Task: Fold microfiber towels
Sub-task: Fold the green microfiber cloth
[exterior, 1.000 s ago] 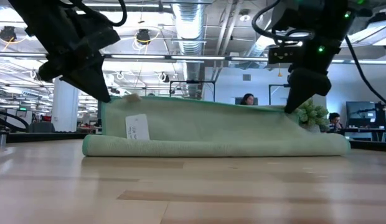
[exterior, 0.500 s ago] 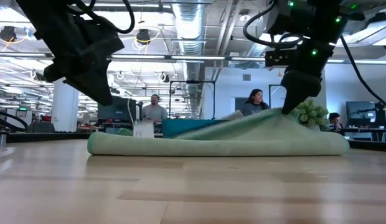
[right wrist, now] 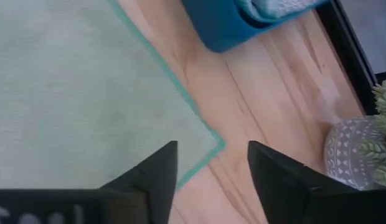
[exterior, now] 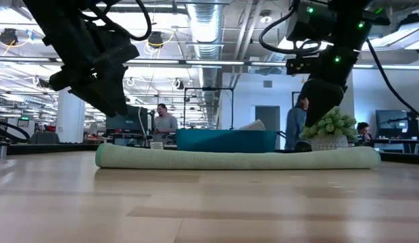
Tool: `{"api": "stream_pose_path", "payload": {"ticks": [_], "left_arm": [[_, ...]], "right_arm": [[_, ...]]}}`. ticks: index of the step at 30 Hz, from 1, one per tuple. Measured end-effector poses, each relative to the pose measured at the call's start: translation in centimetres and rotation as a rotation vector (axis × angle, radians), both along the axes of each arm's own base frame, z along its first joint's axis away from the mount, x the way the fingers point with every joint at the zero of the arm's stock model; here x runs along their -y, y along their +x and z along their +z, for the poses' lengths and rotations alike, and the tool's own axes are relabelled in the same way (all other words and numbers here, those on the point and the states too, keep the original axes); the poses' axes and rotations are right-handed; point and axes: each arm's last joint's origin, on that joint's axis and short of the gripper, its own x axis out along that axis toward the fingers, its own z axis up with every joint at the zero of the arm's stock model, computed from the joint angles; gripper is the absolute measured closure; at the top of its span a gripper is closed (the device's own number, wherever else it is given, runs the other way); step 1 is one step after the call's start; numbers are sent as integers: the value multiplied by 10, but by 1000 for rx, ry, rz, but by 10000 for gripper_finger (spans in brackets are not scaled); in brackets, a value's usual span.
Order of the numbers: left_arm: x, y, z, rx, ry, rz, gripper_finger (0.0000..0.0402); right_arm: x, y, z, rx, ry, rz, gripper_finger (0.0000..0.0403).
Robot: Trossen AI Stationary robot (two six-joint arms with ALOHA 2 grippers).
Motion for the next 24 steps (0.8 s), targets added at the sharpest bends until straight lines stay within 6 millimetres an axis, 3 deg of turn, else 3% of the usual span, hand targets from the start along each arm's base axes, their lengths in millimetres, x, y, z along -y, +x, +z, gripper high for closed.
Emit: {"api": "stream_pose_path", "payload": {"ticks": [6,11,18,24], "left_arm": [[2,2,0,11,-27,-15,240],[14,9,4,49,14,-191,240],[45,23,13,137,152,-551,240],[61,30,-6,105,191,-646,240]], "right_arm": [[-3,0,-1,-9,99,30,163],[-30,0,-3,-62,254,286,164],[-73,-7,-4,-137,215,605,170],[-80,-2,-19,-182,192,602,170]]}}
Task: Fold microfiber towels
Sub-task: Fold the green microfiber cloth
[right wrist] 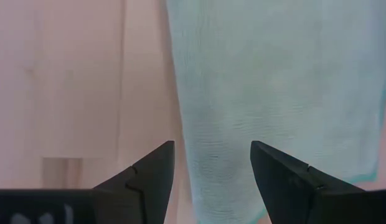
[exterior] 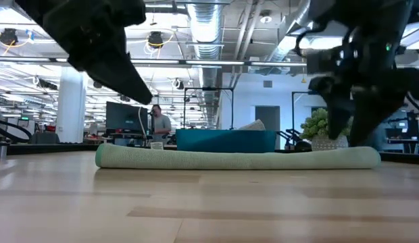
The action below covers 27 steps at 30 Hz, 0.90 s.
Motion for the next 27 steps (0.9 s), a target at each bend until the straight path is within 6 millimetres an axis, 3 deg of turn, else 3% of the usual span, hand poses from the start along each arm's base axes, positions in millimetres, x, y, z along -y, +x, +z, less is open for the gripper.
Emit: {"api": "stream_pose_path", "payload": {"ticks": [8,16,21,27], "left_arm": [[4,5,-17,-49,-20,-14,240],[5,5,-16,-42,-34,-23,240],[5,6,-16,-40,-39,-23,240],[6,6,-16,-37,-49,-28,240]], "right_arm": [[1,9,-35,-145,-51,-21,171],[1,11,-45,-186,-92,-61,184],[1,9,-40,-140,-68,-97,249],[6,9,-29,-66,-118,-144,382]]}}
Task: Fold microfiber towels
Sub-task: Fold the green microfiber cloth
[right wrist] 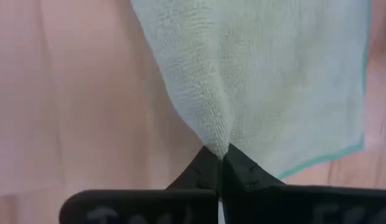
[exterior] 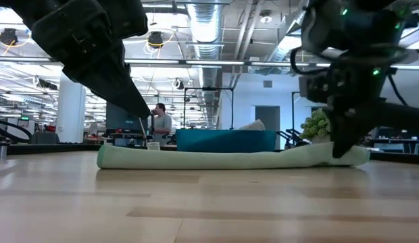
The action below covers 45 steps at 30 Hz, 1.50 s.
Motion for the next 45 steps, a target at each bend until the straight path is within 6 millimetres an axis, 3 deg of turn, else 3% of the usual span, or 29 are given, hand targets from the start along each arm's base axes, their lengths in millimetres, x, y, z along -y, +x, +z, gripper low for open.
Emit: {"api": "stream_pose_path", "payload": {"ticks": [7,17,26,35,40,45], "left_arm": [[0,1,1,8,-6,-1,240],[3,4,11,10,-3,45,250],[9,5,52,-92,92,141,256],[19,-13,85,-162,107,277,256],[28,-23,95,-147,113,306,256],[33,-29,95,-141,111,324,256]], "right_arm": [[10,21,29,79,-24,69,387],[26,74,54,285,-54,294,396],[27,124,51,372,-101,434,394],[19,170,61,475,-136,573,393],[16,193,47,520,-138,607,397],[12,202,39,503,-136,617,390]]}}
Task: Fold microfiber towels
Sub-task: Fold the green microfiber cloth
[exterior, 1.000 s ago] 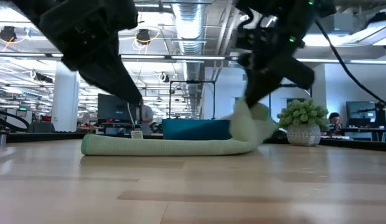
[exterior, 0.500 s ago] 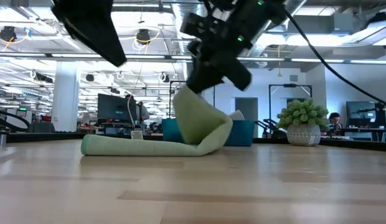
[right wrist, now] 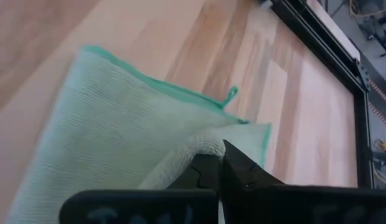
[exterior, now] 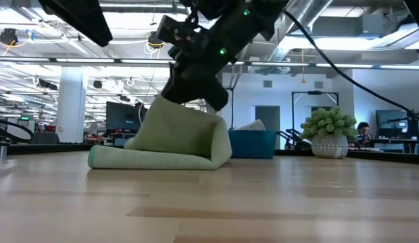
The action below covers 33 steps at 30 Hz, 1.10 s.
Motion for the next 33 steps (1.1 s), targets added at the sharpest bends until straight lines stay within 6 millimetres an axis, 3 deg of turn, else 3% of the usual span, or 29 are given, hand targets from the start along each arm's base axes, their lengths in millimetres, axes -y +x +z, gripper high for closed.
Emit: {"api": "stream_pose_path", "payload": {"ticks": [12,19,26,33], "left_arm": [[1,-4,0,-7,5,15,256],[1,-4,-1,-12,3,15,256],[1,-4,-1,-16,0,14,256],[1,-4,-1,-26,-12,13,256]], "right_arm": [[-14,-1,0,-3,0,30,354],[-20,-1,1,16,11,38,287],[-40,-5,2,18,10,82,205],[-41,-5,2,15,0,92,169]]}}
